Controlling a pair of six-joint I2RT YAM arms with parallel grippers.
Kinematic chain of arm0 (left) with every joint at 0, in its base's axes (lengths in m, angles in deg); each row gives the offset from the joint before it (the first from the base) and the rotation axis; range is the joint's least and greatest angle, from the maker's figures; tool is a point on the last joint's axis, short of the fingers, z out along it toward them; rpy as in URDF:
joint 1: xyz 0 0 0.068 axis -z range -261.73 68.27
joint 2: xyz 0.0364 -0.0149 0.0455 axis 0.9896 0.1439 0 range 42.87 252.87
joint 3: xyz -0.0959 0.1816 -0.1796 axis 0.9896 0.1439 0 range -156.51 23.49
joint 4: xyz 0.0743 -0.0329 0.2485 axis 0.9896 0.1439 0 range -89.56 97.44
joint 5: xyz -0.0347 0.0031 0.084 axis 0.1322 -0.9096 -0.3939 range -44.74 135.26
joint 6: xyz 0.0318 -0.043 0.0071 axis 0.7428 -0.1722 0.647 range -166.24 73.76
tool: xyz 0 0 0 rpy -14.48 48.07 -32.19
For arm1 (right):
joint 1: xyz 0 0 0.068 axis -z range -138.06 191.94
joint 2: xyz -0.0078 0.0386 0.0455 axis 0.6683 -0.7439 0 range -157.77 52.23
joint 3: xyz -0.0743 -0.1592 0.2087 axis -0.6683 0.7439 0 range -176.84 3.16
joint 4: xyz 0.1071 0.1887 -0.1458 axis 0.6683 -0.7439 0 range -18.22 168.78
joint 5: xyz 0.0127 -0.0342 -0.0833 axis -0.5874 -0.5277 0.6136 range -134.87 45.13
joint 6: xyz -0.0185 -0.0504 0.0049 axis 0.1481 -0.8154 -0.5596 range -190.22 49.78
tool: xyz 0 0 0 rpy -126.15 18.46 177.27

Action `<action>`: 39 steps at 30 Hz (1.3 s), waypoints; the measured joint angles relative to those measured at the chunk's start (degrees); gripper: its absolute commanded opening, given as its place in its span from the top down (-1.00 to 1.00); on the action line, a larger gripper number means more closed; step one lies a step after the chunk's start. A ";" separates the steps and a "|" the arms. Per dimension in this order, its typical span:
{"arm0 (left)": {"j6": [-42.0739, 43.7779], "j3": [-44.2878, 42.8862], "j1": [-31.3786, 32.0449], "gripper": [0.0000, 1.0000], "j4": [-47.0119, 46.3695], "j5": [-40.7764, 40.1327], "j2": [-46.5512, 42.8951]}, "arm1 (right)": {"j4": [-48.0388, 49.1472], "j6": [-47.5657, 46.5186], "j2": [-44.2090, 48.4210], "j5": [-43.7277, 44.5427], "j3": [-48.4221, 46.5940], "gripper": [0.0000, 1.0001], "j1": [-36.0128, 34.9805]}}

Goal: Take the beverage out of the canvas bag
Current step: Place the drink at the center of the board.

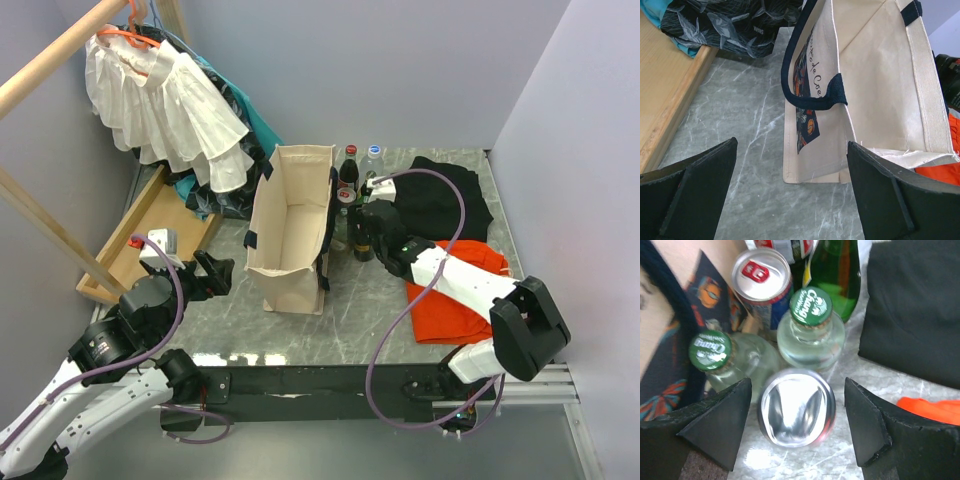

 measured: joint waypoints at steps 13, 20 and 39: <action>0.00 0.00 0.00 -0.93 0.00 0.00 0.00 | -1.03 -0.02 0.44 2.12 -0.02 -0.64 0.00; 0.00 0.00 0.00 -0.93 0.00 0.00 0.00 | -1.20 -0.20 2.38 3.21 -0.02 -0.64 0.02; 0.00 0.00 0.00 -0.93 0.00 0.00 -0.02 | -3.41 -1.62 11.34 5.79 -0.02 -0.74 0.11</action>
